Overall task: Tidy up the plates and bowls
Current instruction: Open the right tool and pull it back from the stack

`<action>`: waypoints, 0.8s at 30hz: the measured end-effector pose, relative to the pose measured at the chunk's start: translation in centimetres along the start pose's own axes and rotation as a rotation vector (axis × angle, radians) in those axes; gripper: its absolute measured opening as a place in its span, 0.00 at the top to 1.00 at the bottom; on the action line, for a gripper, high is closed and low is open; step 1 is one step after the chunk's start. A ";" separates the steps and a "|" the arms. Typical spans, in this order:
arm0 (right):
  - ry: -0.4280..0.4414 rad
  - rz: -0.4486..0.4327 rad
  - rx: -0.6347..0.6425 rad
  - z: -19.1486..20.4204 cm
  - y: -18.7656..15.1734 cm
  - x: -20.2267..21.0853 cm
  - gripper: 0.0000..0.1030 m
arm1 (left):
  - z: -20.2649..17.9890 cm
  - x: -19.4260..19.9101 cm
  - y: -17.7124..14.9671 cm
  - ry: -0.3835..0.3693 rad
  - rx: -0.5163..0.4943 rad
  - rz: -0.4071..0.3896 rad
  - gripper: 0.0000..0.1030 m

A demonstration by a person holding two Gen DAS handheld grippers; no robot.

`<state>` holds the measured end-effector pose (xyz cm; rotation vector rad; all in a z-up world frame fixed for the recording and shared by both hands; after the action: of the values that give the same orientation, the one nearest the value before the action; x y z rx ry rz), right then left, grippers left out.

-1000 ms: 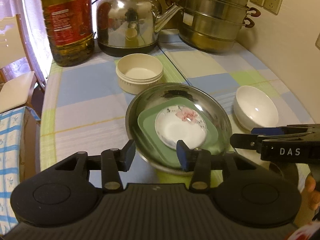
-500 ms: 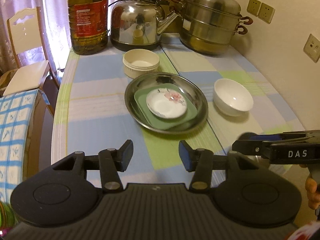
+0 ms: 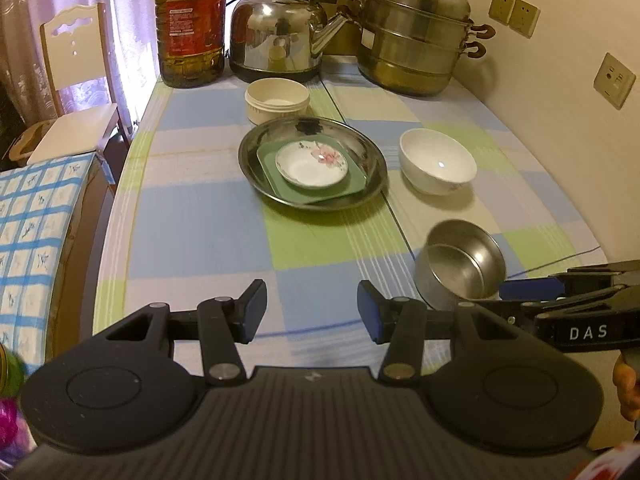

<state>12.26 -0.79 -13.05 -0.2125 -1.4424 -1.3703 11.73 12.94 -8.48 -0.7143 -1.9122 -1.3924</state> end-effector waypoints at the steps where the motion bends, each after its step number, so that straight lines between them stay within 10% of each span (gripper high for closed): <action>1: -0.001 0.003 0.003 -0.1 -0.4 0.2 0.43 | -0.2 0.2 -0.4 0.002 0.004 0.000 0.54; 24: 0.027 0.052 0.049 -1.8 -4.7 2.3 0.43 | -1.5 2.1 -5.5 0.085 0.104 0.008 0.54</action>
<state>8.87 -4.87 -14.63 -0.1979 -1.4368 -1.2902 6.60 10.07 -9.85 -0.6029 -1.8975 -1.2880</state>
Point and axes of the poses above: each gripper's, at about its wrist camera, not at the fingertips, and x roughly against the way its jaws point, z to its left, y to its top, the point moved 10 cm from there along -x, roughly the way its jaws point, and after that the axes turned 12 degrees about x, right-handed, at the moved point
